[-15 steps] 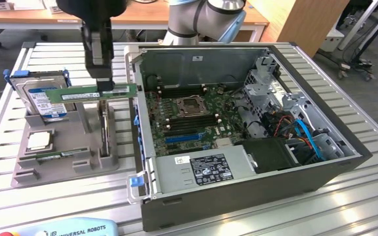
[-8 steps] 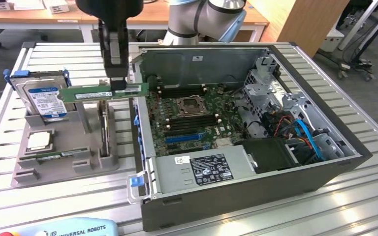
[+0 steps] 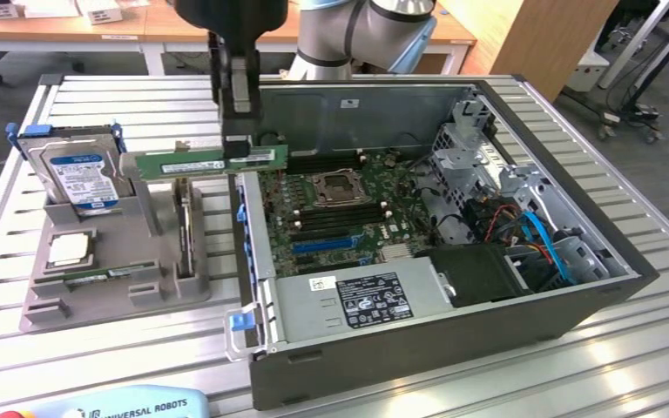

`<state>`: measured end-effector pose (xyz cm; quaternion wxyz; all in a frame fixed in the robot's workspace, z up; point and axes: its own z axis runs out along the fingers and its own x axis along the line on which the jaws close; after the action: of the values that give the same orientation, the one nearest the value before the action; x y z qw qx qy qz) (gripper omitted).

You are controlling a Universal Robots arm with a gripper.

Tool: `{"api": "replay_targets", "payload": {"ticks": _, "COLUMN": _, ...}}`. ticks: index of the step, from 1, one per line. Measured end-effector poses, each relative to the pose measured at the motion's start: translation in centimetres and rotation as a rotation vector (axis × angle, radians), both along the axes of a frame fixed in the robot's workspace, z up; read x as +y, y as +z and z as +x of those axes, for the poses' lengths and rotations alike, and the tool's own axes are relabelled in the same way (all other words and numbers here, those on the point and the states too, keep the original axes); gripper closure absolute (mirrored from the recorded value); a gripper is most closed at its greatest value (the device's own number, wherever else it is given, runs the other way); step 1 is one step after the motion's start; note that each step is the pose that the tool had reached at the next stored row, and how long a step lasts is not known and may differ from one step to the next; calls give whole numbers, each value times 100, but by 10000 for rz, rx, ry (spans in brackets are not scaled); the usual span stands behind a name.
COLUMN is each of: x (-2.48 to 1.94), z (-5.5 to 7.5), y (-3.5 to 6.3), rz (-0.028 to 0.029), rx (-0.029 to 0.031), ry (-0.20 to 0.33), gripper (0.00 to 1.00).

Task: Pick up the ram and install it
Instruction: 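Pick up the ram and move it above insertion slot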

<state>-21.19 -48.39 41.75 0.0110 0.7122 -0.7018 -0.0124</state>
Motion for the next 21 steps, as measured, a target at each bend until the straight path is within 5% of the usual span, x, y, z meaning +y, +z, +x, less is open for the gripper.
{"api": "replay_targets", "payload": {"ticks": 21, "x": 0, "z": 718, "y": 0, "rz": 0, "rx": 0, "ry": 2, "gripper": 89}}
